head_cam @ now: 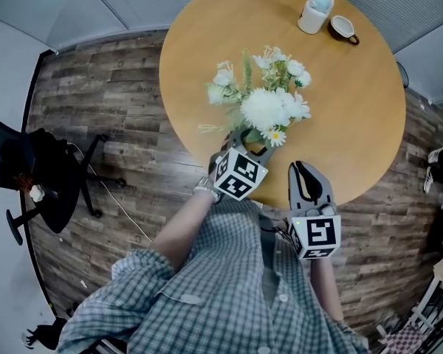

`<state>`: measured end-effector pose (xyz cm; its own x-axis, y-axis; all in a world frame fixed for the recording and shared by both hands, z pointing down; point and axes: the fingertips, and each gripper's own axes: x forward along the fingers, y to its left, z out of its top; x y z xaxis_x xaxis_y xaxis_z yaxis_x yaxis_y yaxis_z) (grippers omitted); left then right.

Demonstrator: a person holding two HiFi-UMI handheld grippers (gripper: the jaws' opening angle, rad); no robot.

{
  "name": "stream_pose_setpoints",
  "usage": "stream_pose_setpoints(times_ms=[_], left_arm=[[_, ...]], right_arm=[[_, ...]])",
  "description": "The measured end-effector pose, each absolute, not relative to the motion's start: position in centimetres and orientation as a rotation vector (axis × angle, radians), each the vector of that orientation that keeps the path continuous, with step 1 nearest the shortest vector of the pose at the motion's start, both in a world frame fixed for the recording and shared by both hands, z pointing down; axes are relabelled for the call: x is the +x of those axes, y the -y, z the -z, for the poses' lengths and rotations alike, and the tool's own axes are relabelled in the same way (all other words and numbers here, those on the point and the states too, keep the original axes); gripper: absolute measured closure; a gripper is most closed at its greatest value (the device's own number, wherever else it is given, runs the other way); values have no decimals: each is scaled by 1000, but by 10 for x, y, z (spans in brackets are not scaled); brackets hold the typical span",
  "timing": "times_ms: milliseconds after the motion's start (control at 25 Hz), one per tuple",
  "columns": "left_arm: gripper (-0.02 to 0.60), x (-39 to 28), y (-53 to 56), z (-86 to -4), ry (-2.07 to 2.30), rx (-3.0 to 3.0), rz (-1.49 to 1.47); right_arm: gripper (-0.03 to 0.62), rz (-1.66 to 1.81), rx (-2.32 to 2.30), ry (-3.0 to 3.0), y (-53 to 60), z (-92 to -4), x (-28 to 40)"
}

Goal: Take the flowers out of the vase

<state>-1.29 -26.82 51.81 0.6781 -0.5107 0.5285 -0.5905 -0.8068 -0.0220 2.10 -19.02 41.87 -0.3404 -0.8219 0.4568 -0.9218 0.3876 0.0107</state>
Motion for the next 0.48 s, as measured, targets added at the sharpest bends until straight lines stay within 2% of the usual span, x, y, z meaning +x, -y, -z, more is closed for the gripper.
stream_pose_setpoints(times_ms=[160, 240, 480], left_arm=[[329, -12, 268, -519, 903, 2740, -785], [329, -12, 269, -520, 901, 2741, -781], [329, -12, 269, -519, 916, 2741, -778]], right_arm=[[572, -411, 1424, 2256, 195, -437, 18], [486, -406, 1380, 2266, 202, -444, 16], [457, -355, 1279, 2303, 225, -451, 0]])
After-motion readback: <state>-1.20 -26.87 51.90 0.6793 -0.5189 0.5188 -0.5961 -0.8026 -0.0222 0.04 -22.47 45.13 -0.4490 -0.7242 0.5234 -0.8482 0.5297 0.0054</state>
